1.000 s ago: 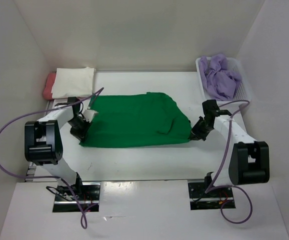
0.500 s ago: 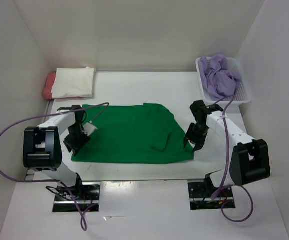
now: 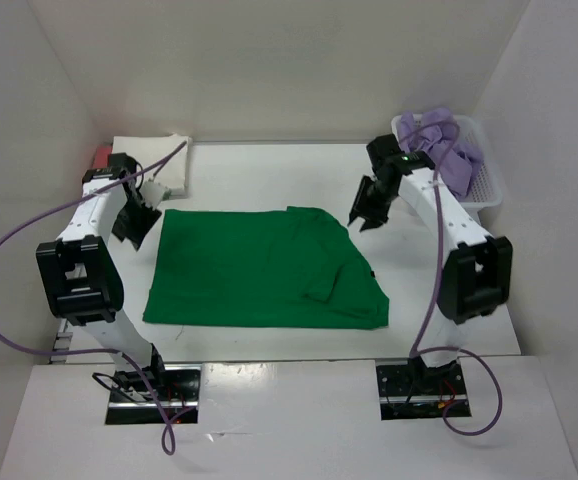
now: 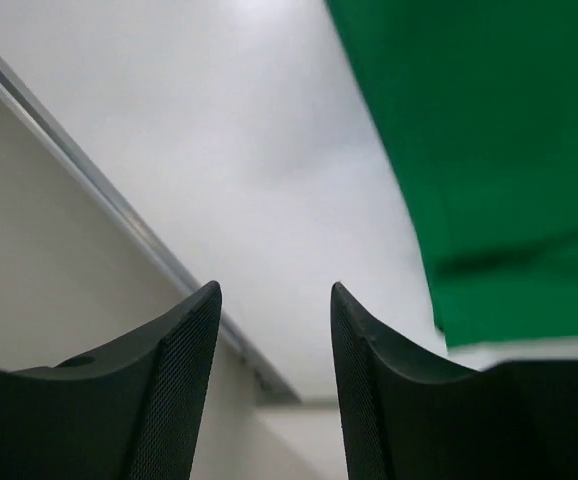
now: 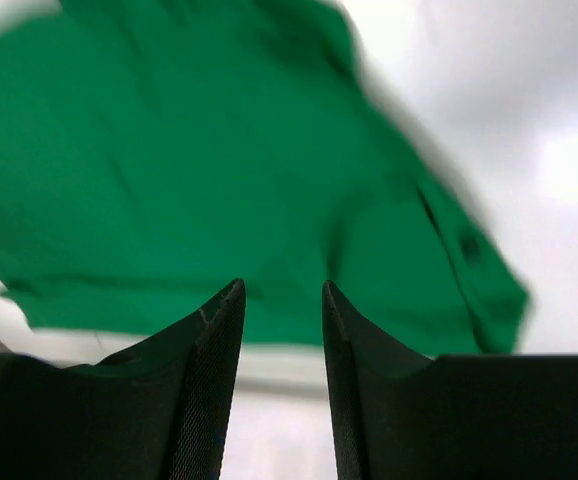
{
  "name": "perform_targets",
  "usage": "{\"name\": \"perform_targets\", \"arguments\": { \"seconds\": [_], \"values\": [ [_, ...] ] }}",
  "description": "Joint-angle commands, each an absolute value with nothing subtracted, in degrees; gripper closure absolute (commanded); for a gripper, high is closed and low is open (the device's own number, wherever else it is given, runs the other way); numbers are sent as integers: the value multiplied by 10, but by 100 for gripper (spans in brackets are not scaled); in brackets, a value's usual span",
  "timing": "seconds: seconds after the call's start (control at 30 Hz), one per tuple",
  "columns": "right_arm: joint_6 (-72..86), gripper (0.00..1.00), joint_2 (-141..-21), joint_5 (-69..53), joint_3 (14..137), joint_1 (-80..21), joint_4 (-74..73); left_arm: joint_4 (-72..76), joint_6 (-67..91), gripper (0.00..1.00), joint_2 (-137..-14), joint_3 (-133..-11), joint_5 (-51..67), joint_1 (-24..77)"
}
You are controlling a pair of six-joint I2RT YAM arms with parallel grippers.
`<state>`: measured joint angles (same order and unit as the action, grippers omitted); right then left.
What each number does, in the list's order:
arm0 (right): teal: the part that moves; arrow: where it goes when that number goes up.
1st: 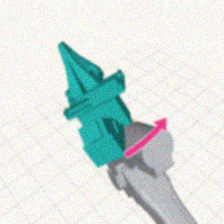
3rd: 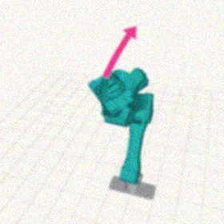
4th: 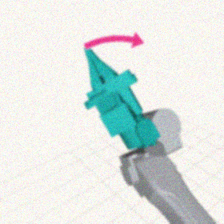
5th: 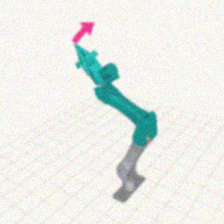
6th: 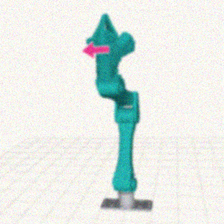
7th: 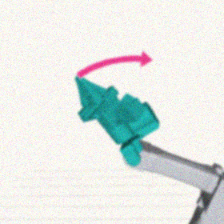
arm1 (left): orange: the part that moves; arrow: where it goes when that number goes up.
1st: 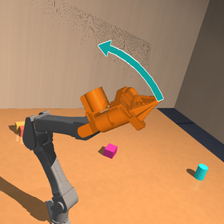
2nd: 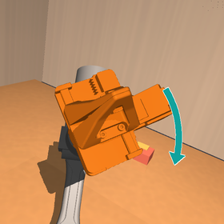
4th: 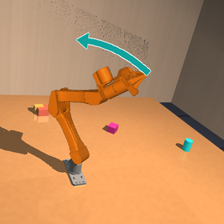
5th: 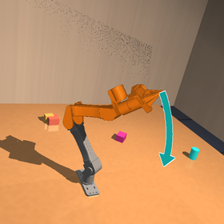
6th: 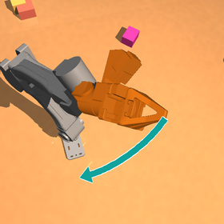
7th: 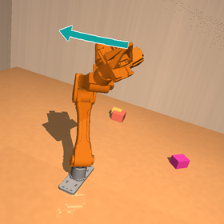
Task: Fold and stack the t-shirts
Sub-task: Fold the flattened tshirt in 1/3 of the way, then grap the side of the flattened tshirt furthest away from the robot with both arms
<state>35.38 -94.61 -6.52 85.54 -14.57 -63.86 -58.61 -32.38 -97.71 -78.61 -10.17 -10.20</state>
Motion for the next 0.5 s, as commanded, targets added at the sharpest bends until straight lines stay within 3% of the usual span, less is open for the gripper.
{"name": "perform_targets", "arguments": {
  "seconds": [0.0,0.1,0.2,0.47],
  "values": [
    [313,58,-1066,-70,948,-153,-502,-509,-263,45,-1037,-859,10,-100],
    [292,54,-1172,-70,1065,-158,-478,-438,-208,39,-1069,-884,27,-100],
    [273,52,-1270,-41,1139,-170,-478,-391,-186,39,-1100,-900,27,-100],
    [232,44,-1463,4,1408,-206,-591,-294,-123,34,-1147,-911,74,-112]
  ]
}}
